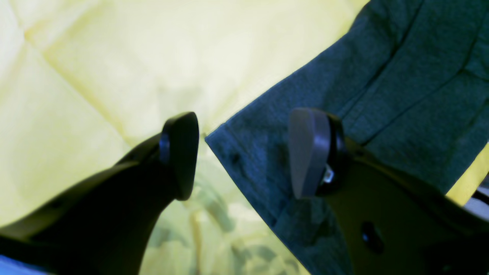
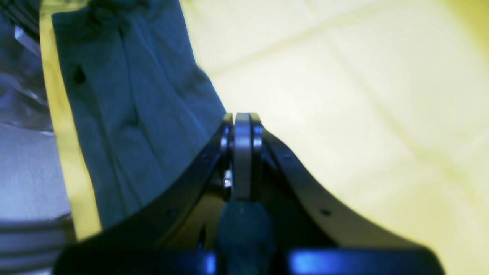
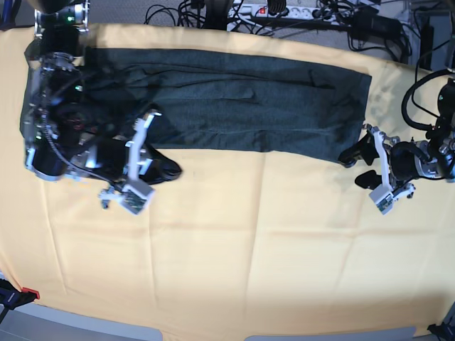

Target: Fold the T-shirt properly

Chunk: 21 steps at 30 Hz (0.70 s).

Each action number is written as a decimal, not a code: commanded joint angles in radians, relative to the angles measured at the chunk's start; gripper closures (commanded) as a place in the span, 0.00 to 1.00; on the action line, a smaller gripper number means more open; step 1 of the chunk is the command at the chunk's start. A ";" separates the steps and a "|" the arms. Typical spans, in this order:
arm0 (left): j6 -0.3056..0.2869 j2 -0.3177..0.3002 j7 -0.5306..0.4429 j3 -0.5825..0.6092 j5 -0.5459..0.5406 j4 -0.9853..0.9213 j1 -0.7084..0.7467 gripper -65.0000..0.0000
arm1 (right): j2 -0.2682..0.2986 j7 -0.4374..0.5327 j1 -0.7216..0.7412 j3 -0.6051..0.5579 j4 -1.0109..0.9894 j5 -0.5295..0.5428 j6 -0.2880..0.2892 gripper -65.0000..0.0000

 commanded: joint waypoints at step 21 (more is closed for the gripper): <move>0.068 0.137 0.014 -0.637 -0.123 0.011 0.186 0.40 | 0.111 0.080 -0.467 0.615 0.009 0.120 0.001 1.00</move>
